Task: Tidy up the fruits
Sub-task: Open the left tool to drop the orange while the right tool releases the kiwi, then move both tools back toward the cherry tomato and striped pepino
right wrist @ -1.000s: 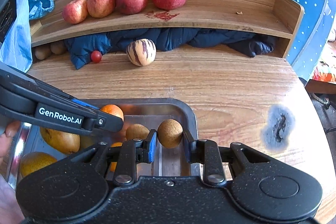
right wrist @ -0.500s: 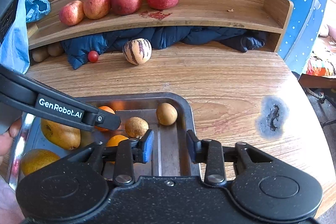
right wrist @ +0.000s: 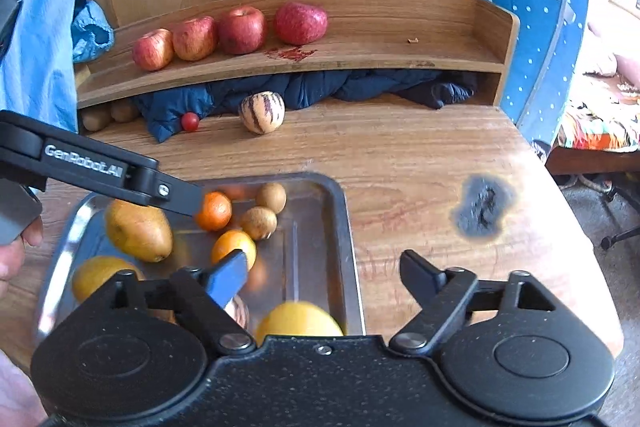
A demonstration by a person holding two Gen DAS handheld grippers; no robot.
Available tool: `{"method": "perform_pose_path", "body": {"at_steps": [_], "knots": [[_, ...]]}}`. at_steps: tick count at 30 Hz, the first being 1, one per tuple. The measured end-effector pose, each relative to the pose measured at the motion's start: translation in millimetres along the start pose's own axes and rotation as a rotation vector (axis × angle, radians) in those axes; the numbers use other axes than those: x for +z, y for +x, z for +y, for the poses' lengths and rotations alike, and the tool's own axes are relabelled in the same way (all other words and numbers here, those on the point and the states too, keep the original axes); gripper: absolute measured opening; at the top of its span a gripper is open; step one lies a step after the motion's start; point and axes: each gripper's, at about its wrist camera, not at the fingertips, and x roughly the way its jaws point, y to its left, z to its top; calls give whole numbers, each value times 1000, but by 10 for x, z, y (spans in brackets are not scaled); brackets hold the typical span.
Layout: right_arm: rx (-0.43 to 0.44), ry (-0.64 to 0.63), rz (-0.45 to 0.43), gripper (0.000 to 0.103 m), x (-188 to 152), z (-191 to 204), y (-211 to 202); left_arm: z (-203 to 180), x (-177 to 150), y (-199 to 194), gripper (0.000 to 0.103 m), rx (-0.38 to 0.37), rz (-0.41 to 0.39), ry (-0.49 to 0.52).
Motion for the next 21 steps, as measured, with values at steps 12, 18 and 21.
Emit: {"method": "perform_pose_path", "body": {"at_steps": [12, 18, 21], "knots": [[83, -41, -18, 100, -354, 237, -349, 147, -713, -483, 102, 87, -8, -103], [117, -61, -18, 101, -485, 362, -444, 258, -1013, -654, 102, 124, 12, -161], [136, -64, -20, 102, -509, 405, -474, 299, -1098, -728, 102, 142, 19, -179]]}}
